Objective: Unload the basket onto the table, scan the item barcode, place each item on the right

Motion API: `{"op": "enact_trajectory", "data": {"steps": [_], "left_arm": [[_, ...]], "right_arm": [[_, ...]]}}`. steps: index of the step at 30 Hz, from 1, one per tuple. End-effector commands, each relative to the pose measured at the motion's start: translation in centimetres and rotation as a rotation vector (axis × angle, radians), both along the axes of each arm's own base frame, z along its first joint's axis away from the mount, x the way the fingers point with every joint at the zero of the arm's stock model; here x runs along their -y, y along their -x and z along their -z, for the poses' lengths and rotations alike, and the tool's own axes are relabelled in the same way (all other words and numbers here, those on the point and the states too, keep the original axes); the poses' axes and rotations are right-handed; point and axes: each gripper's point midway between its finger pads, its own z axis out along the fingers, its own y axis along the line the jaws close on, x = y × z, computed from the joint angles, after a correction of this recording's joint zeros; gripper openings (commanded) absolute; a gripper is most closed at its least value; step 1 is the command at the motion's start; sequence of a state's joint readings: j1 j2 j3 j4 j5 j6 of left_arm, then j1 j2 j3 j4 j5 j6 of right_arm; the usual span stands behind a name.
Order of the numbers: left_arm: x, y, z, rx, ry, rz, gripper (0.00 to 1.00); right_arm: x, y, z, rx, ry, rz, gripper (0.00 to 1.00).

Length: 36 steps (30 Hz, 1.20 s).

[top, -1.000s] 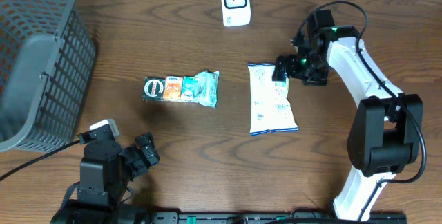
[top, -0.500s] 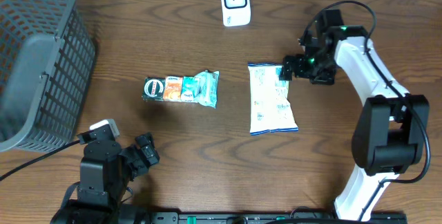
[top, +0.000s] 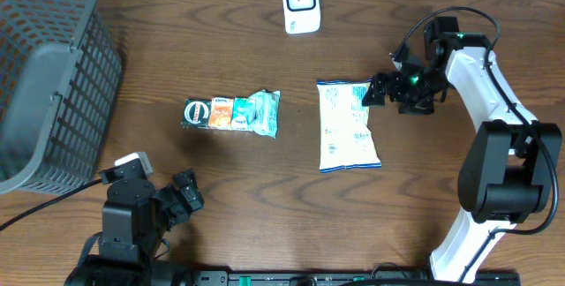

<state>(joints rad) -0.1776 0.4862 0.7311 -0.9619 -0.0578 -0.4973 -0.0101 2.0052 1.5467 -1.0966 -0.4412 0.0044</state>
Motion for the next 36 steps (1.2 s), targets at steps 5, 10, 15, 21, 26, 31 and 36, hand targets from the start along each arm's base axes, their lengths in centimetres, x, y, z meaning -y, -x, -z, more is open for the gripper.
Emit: {"op": "enact_trajectory", "data": {"steps": [5,10,15,21,26,31,36], "left_arm": [[-0.1,0.0,-0.2,0.007,-0.002,-0.002,0.98],[-0.1,0.0,-0.2,0.007,-0.002,-0.002,0.98],[-0.1,0.0,-0.2,0.007,-0.002,-0.002,0.97],[-0.1,0.0,-0.2,0.007,-0.002,-0.003,0.98],[-0.1,0.0,-0.2,0.007,-0.002,-0.002,0.98],[-0.1,0.0,-0.2,0.007,-0.002,-0.003,0.98],[-0.1,0.0,-0.2,0.007,-0.002,-0.003,0.98]], "right_arm": [[-1.0,0.5,0.8,0.011,-0.061,-0.021,0.99],[-2.4,1.2,2.5,0.015,-0.097,-0.038,0.99],[-3.3,2.0,4.7,-0.008,-0.098,0.004,0.99],[-4.9,2.6,6.2,-0.014,-0.099,0.024,0.94],[-5.6,2.9,6.9,-0.02,-0.047,0.032,0.77],[-6.5,3.2,7.1,-0.013,-0.021,-0.002,0.52],[-7.0,3.1,6.9,-0.016,-0.037,0.004,0.02]]}}
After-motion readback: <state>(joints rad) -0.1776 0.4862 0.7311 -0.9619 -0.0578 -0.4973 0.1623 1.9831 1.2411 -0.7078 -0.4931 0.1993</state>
